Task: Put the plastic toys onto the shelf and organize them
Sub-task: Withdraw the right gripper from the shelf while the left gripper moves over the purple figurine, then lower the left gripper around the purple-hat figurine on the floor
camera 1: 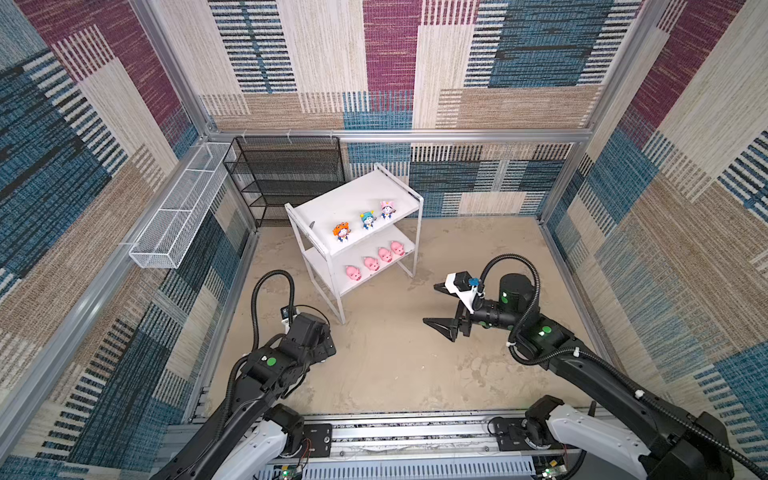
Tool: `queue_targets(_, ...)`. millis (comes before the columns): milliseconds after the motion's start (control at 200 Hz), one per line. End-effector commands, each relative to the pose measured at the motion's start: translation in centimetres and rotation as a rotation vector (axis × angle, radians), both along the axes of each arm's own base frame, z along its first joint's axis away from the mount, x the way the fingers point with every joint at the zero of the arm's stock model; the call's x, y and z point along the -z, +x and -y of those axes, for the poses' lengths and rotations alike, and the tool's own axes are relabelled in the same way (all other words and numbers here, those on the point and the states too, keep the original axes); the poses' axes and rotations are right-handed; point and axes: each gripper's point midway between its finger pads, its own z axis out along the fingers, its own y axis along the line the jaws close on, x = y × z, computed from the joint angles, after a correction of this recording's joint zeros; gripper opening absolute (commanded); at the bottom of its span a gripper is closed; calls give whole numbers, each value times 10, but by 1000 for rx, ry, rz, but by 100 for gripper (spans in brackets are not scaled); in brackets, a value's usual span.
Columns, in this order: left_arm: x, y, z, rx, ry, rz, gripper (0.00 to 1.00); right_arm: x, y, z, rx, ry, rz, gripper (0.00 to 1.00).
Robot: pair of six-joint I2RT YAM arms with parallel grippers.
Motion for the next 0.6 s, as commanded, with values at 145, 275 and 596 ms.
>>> queue_targets(145,31,12,26,55,-130,-98,88,33,-14,-20,-5,13,-112,97)
queue_targets(275,45,11,21,32,-120,-136,83,43,-19,-23,-10,22,-144,96)
queue_targets(596,65,16,5,-4,-77,-175,73,51,-17,-34,-38,-1,-162,96)
